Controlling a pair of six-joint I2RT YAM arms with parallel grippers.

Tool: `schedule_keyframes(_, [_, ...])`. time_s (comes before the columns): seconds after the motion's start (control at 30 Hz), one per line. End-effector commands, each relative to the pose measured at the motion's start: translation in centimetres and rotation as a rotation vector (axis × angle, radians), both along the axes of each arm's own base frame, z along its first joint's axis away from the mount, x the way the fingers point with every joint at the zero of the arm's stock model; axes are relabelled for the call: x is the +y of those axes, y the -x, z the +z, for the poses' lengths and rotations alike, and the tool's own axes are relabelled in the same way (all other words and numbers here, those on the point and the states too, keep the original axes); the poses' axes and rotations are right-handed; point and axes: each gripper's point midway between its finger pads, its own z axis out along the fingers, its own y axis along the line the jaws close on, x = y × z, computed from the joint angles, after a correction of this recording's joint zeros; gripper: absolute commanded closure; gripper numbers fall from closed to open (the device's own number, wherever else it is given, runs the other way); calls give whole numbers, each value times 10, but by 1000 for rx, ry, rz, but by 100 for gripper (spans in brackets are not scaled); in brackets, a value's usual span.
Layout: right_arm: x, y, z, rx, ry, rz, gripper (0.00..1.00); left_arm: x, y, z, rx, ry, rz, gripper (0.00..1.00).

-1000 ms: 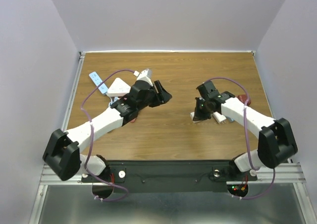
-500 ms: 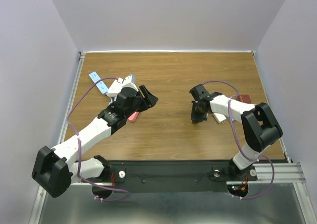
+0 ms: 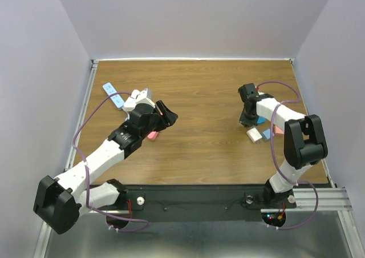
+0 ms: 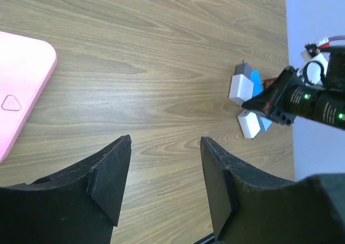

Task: Pull the plug off the socket

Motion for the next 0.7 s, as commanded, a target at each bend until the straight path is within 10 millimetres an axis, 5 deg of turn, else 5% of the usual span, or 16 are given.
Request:
schedule_keyframes(0.0, [-1,-33,21,-65,13,43,100,9,0,15,-55,5,23,35])
schedule_keyframes(0.2, [20,-46,56,-149,-86,140,100,18,6,28,-88,1,33,34])
schedule_keyframes(0.3, [26,-44,95,-250,-129,175,95,23,10,44,-125,7,34,23])
schedule_keyframes(0.33, [25,-43,105,-277,-134,176,86,26,10,48,-137,4,42,20])
schedule_keyframes(0.37, [25,-39,131,-349,-145,181,46,29,13,56,-158,-2,41,11])
schedule_keyframes(0.47, [21,-29,172,-464,-157,187,0,41,16,68,-195,-26,66,1])
schedule_keyframes(0.67, [23,-5,215,-583,-204,223,0,64,23,91,-267,-63,121,1])
